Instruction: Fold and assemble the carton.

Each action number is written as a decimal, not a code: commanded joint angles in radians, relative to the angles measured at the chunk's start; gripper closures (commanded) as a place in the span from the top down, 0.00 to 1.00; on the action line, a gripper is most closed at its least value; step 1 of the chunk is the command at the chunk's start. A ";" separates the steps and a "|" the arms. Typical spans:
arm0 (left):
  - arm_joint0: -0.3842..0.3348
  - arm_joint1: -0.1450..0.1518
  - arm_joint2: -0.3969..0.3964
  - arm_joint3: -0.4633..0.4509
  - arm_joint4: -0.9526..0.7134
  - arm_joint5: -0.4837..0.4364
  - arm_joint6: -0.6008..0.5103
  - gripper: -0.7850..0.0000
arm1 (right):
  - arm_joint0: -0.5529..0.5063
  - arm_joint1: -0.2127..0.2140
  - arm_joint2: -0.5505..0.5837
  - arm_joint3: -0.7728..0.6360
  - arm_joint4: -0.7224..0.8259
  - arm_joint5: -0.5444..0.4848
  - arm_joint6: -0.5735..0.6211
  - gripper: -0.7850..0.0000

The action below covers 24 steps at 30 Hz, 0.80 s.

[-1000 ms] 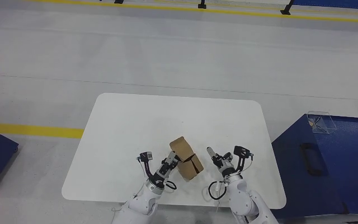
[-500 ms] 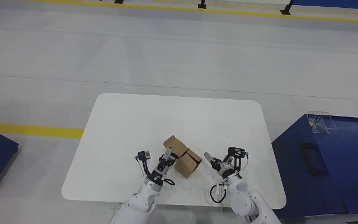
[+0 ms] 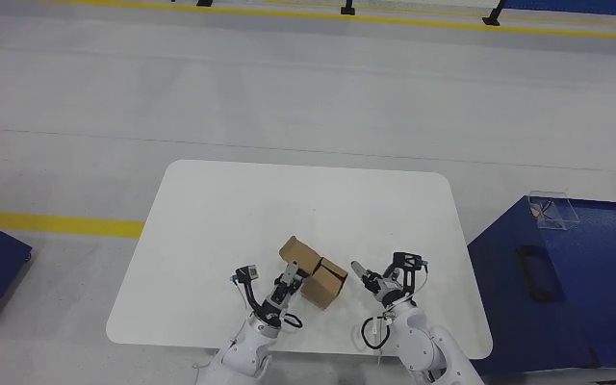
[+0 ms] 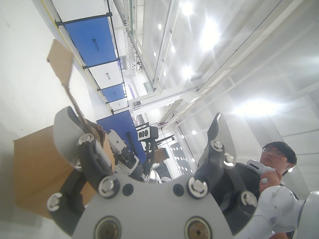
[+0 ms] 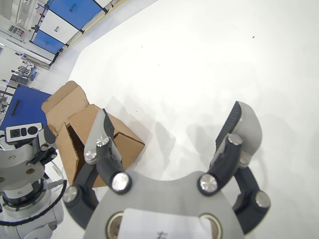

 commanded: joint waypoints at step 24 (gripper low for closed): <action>-0.048 -0.024 0.051 0.156 0.012 0.010 0.086 1.00 | 0.016 -0.006 -0.020 0.023 -0.008 -0.009 -0.010 1.00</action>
